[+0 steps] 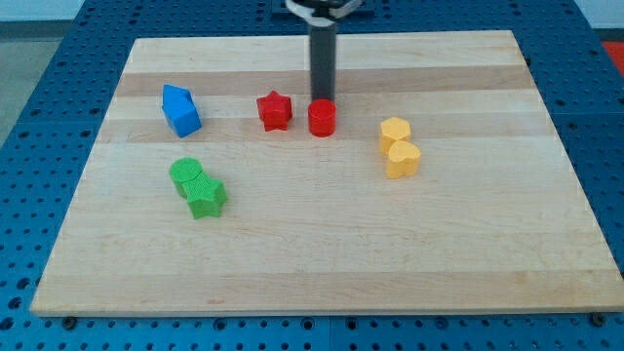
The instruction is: Separate the yellow blocks
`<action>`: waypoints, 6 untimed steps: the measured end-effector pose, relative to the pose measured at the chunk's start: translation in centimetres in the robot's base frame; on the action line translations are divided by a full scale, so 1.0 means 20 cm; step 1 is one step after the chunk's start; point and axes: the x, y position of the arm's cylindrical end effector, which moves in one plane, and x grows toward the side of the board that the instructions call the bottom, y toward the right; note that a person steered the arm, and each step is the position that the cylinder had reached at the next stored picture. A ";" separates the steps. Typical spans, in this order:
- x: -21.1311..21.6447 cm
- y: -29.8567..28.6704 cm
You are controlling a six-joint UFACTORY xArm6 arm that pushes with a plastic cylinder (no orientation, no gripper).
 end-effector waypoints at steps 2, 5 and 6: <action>-0.13 0.49; 0.14 0.54; 0.18 0.48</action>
